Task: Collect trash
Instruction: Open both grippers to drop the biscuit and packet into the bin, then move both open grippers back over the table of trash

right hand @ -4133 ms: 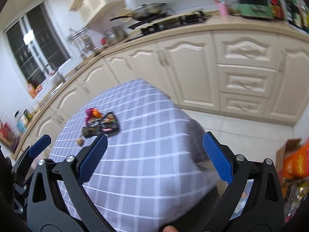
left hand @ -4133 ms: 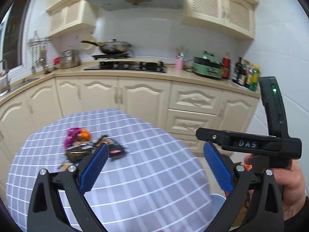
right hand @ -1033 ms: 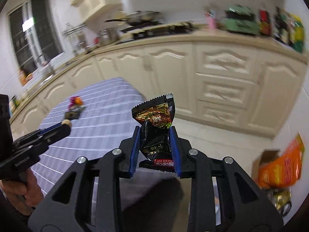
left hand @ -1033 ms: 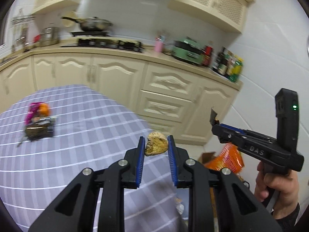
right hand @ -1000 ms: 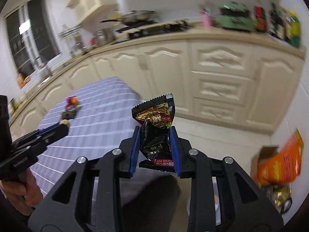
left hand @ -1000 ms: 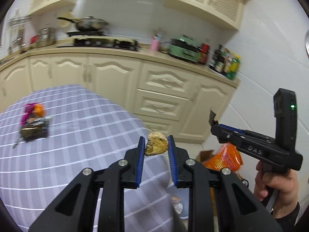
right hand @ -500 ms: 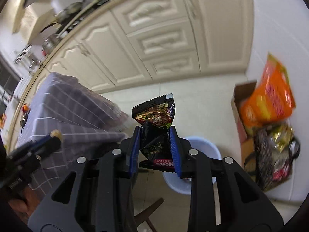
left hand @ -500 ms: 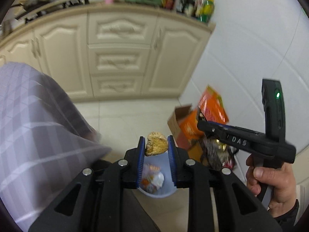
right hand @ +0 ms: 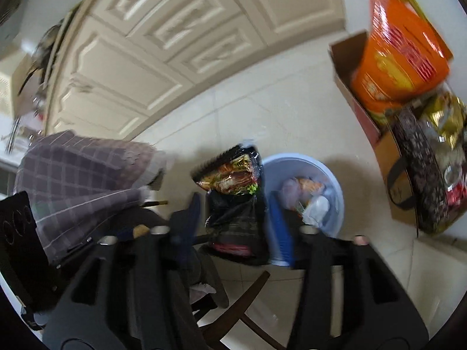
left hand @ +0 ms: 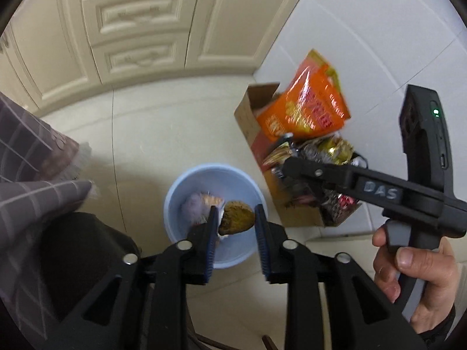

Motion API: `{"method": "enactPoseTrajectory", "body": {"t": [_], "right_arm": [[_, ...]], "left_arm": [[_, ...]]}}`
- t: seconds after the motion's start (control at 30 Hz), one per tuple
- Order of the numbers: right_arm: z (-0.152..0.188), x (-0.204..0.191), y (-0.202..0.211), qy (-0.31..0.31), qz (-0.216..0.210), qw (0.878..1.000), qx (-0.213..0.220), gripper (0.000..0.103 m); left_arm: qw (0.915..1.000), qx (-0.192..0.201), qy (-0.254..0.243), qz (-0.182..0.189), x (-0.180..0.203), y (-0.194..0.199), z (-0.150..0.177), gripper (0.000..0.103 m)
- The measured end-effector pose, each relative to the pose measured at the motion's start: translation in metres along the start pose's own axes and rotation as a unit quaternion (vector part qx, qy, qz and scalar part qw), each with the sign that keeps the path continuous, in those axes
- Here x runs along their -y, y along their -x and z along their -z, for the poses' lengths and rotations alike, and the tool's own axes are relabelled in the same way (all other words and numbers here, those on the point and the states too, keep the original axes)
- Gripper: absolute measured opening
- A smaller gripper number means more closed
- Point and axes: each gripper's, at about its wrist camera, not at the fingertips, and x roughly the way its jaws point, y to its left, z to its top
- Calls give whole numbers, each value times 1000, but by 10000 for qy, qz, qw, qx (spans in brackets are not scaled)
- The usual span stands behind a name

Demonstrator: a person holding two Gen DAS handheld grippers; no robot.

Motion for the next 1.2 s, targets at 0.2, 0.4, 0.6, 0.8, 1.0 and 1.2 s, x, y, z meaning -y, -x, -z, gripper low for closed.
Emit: {"method": "enactPoseTrajectory", "body": {"t": [0.2,0.4,0.6,0.8,1.0,1.2], "right_arm": [[1,3,8,-139,184,9996,188,93],[-2,-1,19,-173,283,9989,339,97],[-3,-14,28,-41,298,9987,420,97],[-6,-36,43,147,225,9980,578,97],[-9,-70,61,453,126,9960,754,97],[-10,-118,81,886,-79,9916,944,97]], "left_arm": [[9991,341,-24,-240,-1,17,0,88],[9951,835,89,-523,-2,56,-1,90],[9892,1342,121,-573,1,101,0,90],[9834,1708,149,-589,2,137,1,90],[9755,2096,150,-648,1,176,7,90],[9653,2492,127,-764,-3,220,16,92]]}}
